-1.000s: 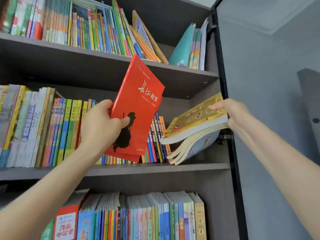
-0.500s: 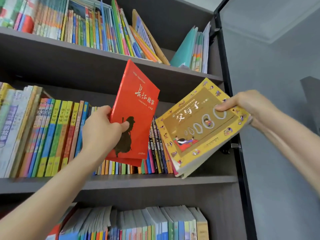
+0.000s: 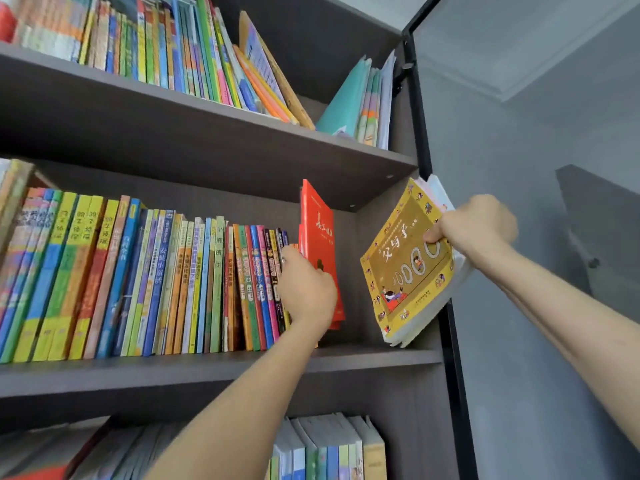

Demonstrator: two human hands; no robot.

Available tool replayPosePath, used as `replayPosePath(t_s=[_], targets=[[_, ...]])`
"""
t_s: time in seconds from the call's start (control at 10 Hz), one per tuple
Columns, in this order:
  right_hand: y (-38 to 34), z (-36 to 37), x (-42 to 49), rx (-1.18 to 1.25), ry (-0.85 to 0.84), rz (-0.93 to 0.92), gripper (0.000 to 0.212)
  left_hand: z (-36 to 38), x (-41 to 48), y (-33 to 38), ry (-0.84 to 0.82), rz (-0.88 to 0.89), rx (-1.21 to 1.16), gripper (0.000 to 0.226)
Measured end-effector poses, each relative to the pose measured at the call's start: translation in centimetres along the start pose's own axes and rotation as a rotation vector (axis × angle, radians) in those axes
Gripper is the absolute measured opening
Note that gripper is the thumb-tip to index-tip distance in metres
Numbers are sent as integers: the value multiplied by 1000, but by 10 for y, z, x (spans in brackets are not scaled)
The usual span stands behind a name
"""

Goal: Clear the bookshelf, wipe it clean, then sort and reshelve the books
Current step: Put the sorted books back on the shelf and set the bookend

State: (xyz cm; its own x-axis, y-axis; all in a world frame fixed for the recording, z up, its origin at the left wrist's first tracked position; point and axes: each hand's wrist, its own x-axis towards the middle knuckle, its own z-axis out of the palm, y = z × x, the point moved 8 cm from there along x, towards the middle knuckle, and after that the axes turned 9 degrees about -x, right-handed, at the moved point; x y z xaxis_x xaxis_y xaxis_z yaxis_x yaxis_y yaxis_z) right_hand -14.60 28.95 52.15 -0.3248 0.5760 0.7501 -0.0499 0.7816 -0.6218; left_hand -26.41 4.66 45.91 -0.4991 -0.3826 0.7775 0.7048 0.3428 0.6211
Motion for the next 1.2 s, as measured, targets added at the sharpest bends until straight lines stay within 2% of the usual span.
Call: replayPosePath(t_s=[0.2, 0.3, 0.4, 0.5, 0.6, 0.7, 0.8, 0.9, 1.0, 1.1, 1.2], targets=[[11, 11, 6, -20, 12, -43, 34, 47, -10, -35, -51, -47, 340, 54], [11, 10, 9, 10, -4, -49, 33, 44, 0, -35, -59, 3, 408, 55], [15, 11, 10, 19, -8, -41, 34, 36, 13, -28, -59, 127, 500, 36], [19, 14, 10, 28, -23, -44, 36, 47, 19, -28, -176, 275, 892, 38], [17, 16, 9, 56, -34, -52, 39, 57, 26, -41, -239, 251, 1132, 57], [9, 19, 5, 62, -46, -90, 39, 64, 27, -41, -303, 136, 1089, 65], [0, 21, 2, 63, -52, -133, 37, 71, 30, -38, -409, -18, 817, 36], [-4, 22, 0, 72, -70, -154, 34, 69, 25, -56, -523, -222, 526, 29], [-7, 24, -1, 72, -73, -161, 34, 71, 21, -64, -428, -231, 258, 30], [-8, 25, -2, 63, -65, -163, 34, 79, 15, -75, -371, -285, 238, 29], [-7, 23, 0, 67, -57, -164, 35, 84, 13, -70, -402, -368, 177, 14]])
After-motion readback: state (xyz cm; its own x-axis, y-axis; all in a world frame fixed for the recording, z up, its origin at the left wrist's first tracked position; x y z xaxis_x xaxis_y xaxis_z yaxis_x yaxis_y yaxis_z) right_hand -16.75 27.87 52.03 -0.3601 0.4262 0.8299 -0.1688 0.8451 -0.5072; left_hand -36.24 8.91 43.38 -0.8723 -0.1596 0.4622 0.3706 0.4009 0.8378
